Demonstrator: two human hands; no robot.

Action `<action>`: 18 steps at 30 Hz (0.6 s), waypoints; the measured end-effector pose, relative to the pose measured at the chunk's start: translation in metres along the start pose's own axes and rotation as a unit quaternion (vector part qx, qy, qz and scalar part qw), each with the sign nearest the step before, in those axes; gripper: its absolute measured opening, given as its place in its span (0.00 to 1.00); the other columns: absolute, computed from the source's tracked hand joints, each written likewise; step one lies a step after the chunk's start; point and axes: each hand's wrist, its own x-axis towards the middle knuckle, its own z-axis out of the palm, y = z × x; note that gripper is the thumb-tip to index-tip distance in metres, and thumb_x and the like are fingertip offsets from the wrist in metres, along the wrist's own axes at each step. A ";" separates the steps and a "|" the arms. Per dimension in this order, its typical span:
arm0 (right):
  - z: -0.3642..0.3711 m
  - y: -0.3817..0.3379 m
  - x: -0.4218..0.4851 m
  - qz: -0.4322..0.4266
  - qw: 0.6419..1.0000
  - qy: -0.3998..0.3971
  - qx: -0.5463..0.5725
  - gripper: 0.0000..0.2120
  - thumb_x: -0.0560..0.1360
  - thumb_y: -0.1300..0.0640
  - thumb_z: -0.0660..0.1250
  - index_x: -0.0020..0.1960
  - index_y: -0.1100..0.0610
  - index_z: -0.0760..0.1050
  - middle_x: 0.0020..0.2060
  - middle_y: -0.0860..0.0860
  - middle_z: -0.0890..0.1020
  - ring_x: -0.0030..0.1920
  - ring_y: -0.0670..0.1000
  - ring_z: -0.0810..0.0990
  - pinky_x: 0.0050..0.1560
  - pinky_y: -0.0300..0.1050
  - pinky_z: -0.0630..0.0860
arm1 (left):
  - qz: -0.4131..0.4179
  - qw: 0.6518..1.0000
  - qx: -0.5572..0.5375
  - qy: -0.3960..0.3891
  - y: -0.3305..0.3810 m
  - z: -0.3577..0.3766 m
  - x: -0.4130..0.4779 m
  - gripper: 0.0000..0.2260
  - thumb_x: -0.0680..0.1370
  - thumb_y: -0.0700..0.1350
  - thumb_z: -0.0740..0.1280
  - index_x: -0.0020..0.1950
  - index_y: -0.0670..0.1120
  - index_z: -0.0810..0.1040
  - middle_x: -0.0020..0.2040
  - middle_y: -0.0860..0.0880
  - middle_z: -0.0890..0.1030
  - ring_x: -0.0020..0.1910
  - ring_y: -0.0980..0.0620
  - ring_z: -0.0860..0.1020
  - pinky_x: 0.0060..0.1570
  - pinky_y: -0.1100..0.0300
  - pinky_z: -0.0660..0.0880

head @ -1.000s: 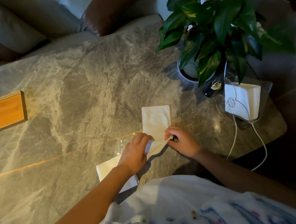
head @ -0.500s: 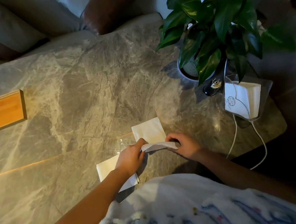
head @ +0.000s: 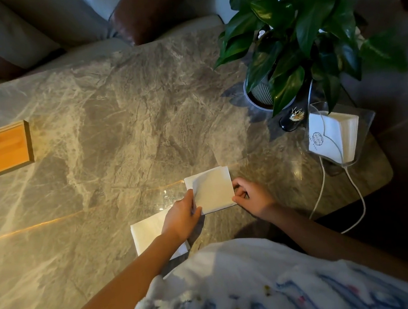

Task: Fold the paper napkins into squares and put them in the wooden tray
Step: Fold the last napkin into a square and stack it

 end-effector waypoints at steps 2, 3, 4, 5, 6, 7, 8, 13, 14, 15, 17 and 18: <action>0.000 0.000 0.000 0.007 1.000 -0.002 0.006 0.13 0.74 0.61 0.69 0.58 0.55 0.74 0.40 0.49 0.81 0.42 0.50 0.80 0.44 0.45 0.75 | -0.006 1.000 0.002 0.003 -0.001 -0.001 0.000 0.14 0.79 0.45 0.62 0.62 0.45 0.67 0.48 0.43 0.81 0.44 0.45 0.79 0.43 0.54 0.75; 0.001 0.000 0.000 0.011 1.000 -0.002 0.008 0.14 0.74 0.61 0.68 0.59 0.55 0.73 0.39 0.48 0.81 0.42 0.49 0.80 0.45 0.46 0.76 | -0.009 1.000 0.004 0.004 -0.002 -0.001 0.000 0.13 0.78 0.45 0.63 0.61 0.45 0.67 0.47 0.44 0.81 0.43 0.45 0.79 0.43 0.54 0.76; 0.001 -0.001 0.000 0.013 1.000 -0.002 0.009 0.15 0.74 0.61 0.68 0.60 0.54 0.73 0.39 0.48 0.80 0.42 0.49 0.80 0.46 0.47 0.76 | -0.012 1.000 0.005 0.004 -0.003 -0.001 -0.001 0.12 0.77 0.44 0.63 0.60 0.45 0.67 0.47 0.44 0.81 0.43 0.46 0.79 0.42 0.54 0.76; 0.001 -0.001 0.000 0.015 1.000 0.000 0.009 0.15 0.75 0.61 0.68 0.60 0.54 0.72 0.39 0.48 0.80 0.42 0.49 0.80 0.46 0.47 0.76 | -0.015 1.000 0.007 0.003 -0.004 0.000 -0.001 0.12 0.77 0.44 0.64 0.58 0.45 0.68 0.47 0.45 0.81 0.42 0.46 0.79 0.42 0.55 0.76; 0.001 -0.001 0.000 0.017 1.000 0.002 0.008 0.15 0.75 0.61 0.68 0.61 0.54 0.72 0.39 0.48 0.80 0.42 0.49 0.80 0.46 0.47 0.76 | -0.017 1.000 0.009 0.002 -0.004 0.000 -0.002 0.11 0.77 0.44 0.64 0.57 0.45 0.68 0.47 0.46 0.81 0.42 0.47 0.79 0.41 0.56 0.75; 0.001 -0.002 -0.001 0.019 1.000 0.003 0.008 0.16 0.75 0.61 0.68 0.61 0.54 0.72 0.39 0.48 0.80 0.42 0.49 0.80 0.46 0.47 0.76 | -0.019 1.000 0.011 0.000 -0.005 0.001 -0.002 0.11 0.76 0.44 0.65 0.57 0.45 0.67 0.47 0.46 0.81 0.41 0.48 0.78 0.40 0.57 0.74; 0.001 -0.002 -0.001 0.020 1.000 0.004 0.007 0.16 0.75 0.61 0.68 0.61 0.54 0.72 0.40 0.48 0.80 0.42 0.49 0.80 0.46 0.46 0.76 | -0.018 1.000 0.014 -0.002 -0.005 0.002 -0.003 0.12 0.76 0.44 0.65 0.57 0.45 0.67 0.47 0.46 0.81 0.41 0.48 0.78 0.39 0.58 0.74; 0.004 -0.004 0.000 0.026 1.000 0.008 -0.012 0.16 0.75 0.61 0.68 0.62 0.55 0.72 0.39 0.49 0.80 0.41 0.48 0.78 0.43 0.43 0.74 | -0.021 1.000 0.021 0.005 -0.005 0.002 0.001 0.13 0.78 0.45 0.63 0.60 0.45 0.65 0.48 0.45 0.81 0.43 0.45 0.80 0.37 0.56 0.72; 0.004 -0.004 0.001 0.028 0.999 0.008 -0.021 0.16 0.75 0.61 0.67 0.62 0.55 0.71 0.39 0.48 0.79 0.41 0.48 0.78 0.44 0.44 0.74 | -0.021 0.999 0.023 0.006 -0.005 0.002 0.001 0.14 0.78 0.45 0.62 0.61 0.44 0.65 0.48 0.45 0.81 0.43 0.44 0.80 0.36 0.56 0.72; 0.004 -0.005 0.001 0.029 0.999 0.007 -0.034 0.16 0.76 0.60 0.67 0.62 0.54 0.71 0.38 0.48 0.79 0.41 0.48 0.78 0.44 0.46 0.76 | -0.021 0.999 0.025 0.007 -0.004 0.002 0.002 0.13 0.79 0.46 0.61 0.62 0.44 0.64 0.48 0.44 0.81 0.43 0.43 0.80 0.36 0.56 0.72; 0.005 -0.007 0.001 0.031 0.998 0.007 -0.058 0.16 0.76 0.60 0.66 0.63 0.54 0.70 0.38 0.47 0.79 0.41 0.50 0.79 0.48 0.50 0.78 | -0.026 0.999 0.028 0.005 -0.004 0.003 0.002 0.14 0.80 0.46 0.59 0.63 0.44 0.64 0.48 0.42 0.81 0.43 0.42 0.80 0.37 0.54 0.73; 0.004 -0.007 0.001 0.032 0.997 0.009 -0.067 0.17 0.76 0.59 0.66 0.64 0.53 0.70 0.38 0.47 0.79 0.42 0.50 0.79 0.49 0.52 0.78 | -0.028 0.999 0.028 0.004 -0.003 0.003 0.002 0.14 0.80 0.46 0.59 0.63 0.44 0.63 0.48 0.42 0.81 0.44 0.41 0.80 0.38 0.53 0.74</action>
